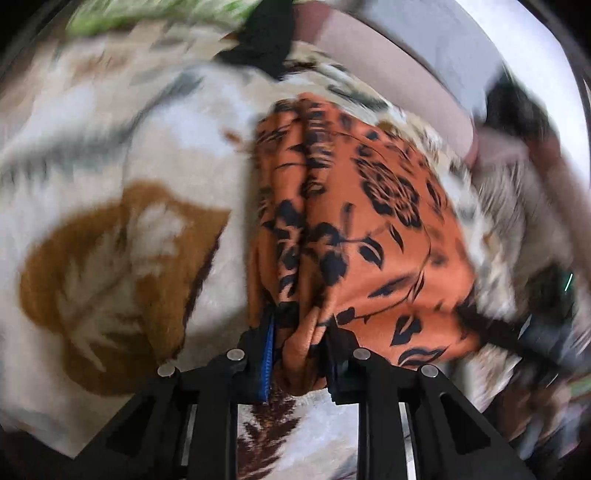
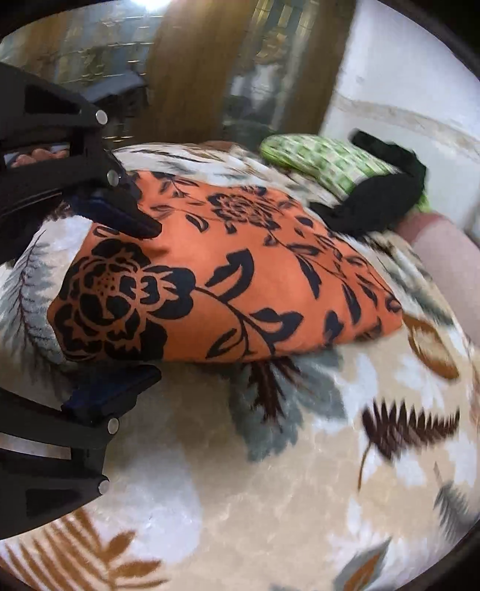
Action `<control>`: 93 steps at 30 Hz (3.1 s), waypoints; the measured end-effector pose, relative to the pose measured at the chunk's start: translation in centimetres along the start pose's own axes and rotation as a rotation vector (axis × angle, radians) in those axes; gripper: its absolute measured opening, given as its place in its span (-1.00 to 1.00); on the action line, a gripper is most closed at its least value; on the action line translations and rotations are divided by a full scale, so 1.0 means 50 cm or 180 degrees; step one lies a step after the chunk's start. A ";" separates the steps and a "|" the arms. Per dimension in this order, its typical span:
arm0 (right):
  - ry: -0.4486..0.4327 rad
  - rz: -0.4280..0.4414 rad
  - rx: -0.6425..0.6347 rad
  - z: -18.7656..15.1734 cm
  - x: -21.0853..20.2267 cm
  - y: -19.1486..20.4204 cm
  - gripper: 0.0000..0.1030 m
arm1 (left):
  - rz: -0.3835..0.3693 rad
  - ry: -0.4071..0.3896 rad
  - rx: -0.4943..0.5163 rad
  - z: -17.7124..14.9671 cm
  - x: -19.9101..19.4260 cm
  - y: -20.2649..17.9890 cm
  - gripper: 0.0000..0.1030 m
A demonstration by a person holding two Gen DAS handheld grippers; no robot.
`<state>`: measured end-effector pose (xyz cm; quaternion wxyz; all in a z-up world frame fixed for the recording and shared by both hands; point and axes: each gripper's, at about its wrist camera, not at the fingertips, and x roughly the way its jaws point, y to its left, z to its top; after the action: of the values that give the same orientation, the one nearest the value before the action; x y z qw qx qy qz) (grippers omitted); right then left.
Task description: Fold small clothes
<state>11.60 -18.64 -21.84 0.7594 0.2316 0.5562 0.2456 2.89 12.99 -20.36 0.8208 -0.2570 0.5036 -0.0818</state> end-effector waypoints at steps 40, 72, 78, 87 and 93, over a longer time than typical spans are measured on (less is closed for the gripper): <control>-0.0148 0.0262 0.0167 0.102 -0.027 -0.033 0.46 | 0.0181 -0.0275 0.0557 0.201 0.015 -0.100 -0.86; -0.0409 0.0630 0.0227 0.059 -0.106 -0.017 0.61 | 0.0618 -0.0362 0.0689 0.092 -0.038 -0.108 0.11; -0.0402 0.0518 0.0373 0.077 -0.097 -0.053 0.61 | 0.0740 -0.0352 0.0676 0.098 -0.024 -0.107 0.13; -0.0289 0.0361 0.0192 0.112 -0.060 -0.027 0.61 | 0.0643 -0.0404 0.0672 0.134 -0.022 -0.109 0.22; -0.0171 0.0299 0.0160 0.134 -0.012 -0.030 0.61 | 0.0517 -0.0234 0.0592 0.149 0.028 -0.081 0.50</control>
<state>18.05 -20.73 -20.50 0.7556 0.2830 0.5301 0.2607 10.54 11.48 -16.73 0.8629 -0.1409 0.4825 -0.0519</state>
